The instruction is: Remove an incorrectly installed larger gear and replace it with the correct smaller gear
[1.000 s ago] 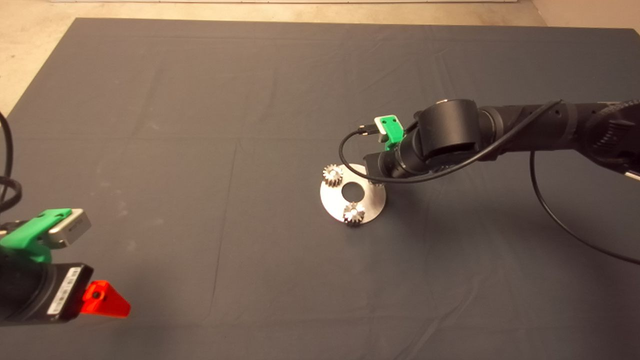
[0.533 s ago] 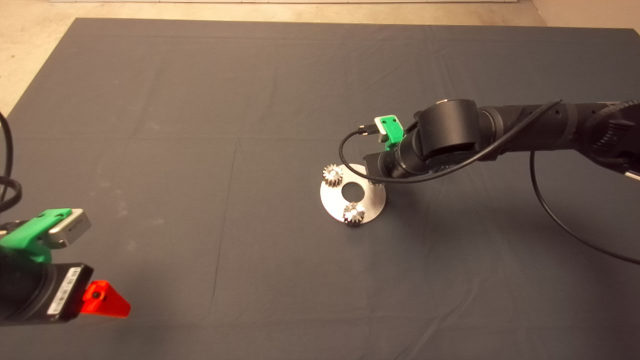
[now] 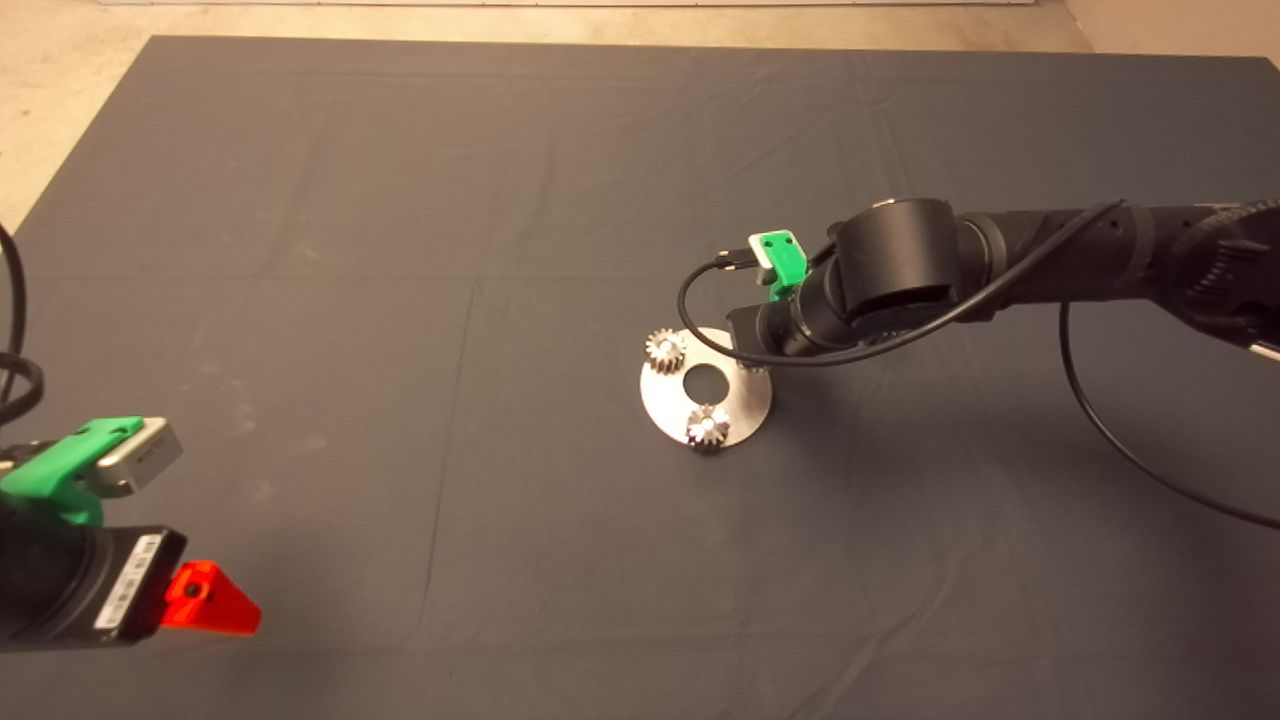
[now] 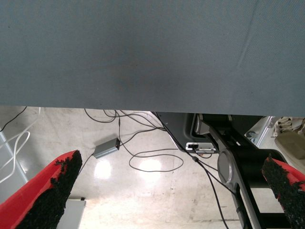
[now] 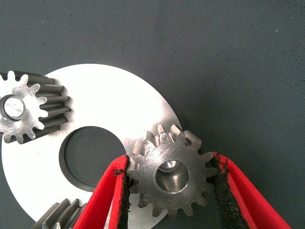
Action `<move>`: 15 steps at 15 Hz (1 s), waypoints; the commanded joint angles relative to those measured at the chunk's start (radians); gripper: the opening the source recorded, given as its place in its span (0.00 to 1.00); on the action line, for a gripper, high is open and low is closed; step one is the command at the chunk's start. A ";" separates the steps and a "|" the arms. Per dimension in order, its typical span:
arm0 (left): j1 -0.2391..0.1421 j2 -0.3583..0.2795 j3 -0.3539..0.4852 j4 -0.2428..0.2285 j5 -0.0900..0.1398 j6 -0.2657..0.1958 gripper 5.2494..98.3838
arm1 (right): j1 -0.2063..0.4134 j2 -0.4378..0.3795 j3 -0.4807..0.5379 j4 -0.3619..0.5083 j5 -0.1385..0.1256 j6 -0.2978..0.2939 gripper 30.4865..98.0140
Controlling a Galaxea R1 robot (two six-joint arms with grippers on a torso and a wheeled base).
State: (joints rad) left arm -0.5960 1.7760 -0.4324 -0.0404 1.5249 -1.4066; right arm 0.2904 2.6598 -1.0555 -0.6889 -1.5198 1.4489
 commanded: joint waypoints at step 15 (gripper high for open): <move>-0.001 -0.008 -0.004 0.005 0.133 0.001 1.00 | 0.009 -0.004 0.012 -0.011 -0.138 0.002 0.16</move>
State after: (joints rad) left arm -0.5960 1.7755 -0.4323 -0.0404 1.5249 -1.4062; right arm 0.2885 2.6598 -1.0555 -0.6889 -1.5196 1.4485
